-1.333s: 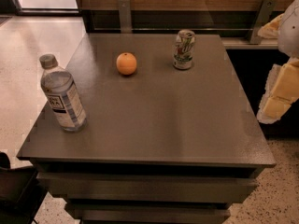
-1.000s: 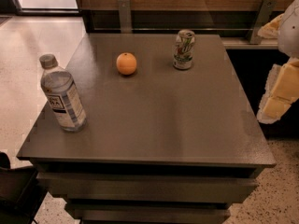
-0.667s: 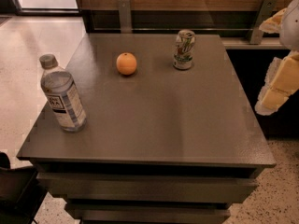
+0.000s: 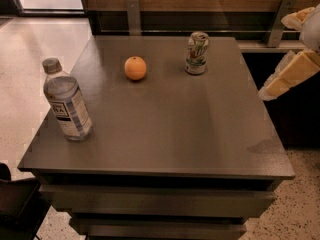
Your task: Knock 7up can over
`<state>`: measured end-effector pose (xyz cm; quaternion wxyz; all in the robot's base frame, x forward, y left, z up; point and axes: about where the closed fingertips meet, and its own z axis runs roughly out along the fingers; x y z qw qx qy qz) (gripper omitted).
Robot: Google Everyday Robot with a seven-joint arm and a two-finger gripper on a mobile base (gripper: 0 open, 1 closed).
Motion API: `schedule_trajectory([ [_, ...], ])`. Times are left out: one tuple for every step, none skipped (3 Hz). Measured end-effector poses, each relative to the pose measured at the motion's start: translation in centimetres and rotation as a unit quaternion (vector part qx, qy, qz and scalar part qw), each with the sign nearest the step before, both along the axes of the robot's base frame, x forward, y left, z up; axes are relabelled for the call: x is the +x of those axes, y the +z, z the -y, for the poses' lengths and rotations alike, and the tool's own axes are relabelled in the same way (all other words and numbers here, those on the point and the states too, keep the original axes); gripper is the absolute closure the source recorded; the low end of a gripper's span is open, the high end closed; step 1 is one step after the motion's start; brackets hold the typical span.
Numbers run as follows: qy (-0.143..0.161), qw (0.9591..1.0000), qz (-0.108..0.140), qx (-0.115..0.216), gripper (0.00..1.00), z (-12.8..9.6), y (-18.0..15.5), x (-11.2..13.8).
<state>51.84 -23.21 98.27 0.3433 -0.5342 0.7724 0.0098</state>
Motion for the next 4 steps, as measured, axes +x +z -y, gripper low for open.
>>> schedule_trajectory([
  [-0.007, 0.9964, 0.034, 0.077, 0.0, -0.1, -0.3, 3.8],
  [-0.011, 0.9875, 0.027, 0.155, 0.0, -0.3, -1.0, 7.3],
  [-0.01, 0.9745, 0.002, 0.224, 0.0, -0.7, -1.6, 10.0],
  [-0.013, 0.9623, -0.006, 0.272, 0.0, -0.9, -2.1, 12.0],
])
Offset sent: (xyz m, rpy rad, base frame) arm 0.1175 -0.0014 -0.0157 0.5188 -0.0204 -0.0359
